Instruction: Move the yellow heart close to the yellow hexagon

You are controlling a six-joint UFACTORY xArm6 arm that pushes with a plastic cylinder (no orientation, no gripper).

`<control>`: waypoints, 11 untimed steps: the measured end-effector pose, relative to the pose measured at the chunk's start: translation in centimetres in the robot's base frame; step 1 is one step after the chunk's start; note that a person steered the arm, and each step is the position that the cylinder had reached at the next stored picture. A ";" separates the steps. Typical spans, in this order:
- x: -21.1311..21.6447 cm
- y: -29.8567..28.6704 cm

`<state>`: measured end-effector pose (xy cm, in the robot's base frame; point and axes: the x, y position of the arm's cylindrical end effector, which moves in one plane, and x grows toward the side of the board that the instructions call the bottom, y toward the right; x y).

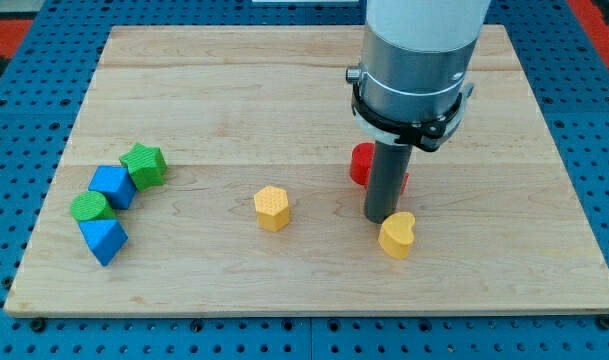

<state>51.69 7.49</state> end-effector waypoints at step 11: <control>5.6 -0.6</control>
